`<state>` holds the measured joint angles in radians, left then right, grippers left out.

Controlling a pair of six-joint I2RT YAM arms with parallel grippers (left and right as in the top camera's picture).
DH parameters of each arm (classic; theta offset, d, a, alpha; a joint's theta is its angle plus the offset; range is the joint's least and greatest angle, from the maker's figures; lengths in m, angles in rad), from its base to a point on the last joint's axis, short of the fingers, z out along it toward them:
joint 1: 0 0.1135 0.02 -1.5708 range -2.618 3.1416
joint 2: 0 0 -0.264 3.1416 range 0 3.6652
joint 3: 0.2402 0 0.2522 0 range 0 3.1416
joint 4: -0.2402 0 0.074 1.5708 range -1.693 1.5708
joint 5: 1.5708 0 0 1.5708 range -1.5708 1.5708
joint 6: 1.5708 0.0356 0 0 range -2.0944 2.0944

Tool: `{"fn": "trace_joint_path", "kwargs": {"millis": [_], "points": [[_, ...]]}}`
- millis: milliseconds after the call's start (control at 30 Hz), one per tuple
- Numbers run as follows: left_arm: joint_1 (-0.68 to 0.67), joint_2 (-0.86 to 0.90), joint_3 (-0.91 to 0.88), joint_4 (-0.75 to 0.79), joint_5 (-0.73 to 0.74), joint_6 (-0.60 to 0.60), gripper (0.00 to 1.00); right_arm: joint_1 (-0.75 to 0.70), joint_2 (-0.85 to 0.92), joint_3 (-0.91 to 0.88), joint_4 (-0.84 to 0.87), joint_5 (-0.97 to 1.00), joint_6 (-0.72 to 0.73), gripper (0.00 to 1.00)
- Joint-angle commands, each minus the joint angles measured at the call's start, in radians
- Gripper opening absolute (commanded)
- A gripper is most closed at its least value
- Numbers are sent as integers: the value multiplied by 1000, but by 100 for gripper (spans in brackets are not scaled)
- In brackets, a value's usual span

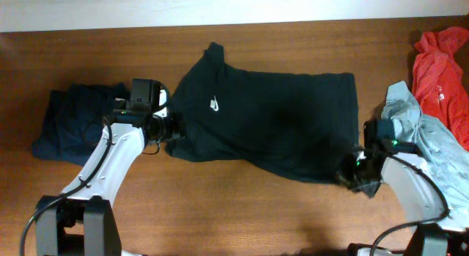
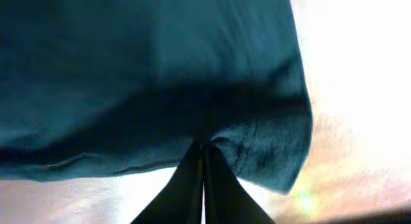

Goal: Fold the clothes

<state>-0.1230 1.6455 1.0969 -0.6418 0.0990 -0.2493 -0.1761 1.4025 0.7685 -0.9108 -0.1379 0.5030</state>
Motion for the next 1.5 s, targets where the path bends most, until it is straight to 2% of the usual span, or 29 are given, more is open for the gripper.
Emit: {"fn": "trace_joint_path", "kwargs": {"millis": [0, 233, 700, 1300, 1400, 1467], "points": [[0, -19, 2, 3, 14, 20, 73, -1, -20, 67, 3, 37, -55, 4], [0, -19, 2, 3, 14, 20, 73, -1, -20, 131, 61, 98, -88, 4], [0, -19, 2, 3, 14, 20, 73, -1, 47, 134, 381, 97, -88, 4], [0, -19, 2, 3, 14, 20, 73, -1, 149, 134, 592, 90, -107, 5], [0, -19, 2, 3, 14, 20, 73, -1, 150, 134, 594, 85, -107, 11], [0, -19, 2, 3, 14, 20, 73, -1, 150, 134, 594, 82, -107, 24]]}}
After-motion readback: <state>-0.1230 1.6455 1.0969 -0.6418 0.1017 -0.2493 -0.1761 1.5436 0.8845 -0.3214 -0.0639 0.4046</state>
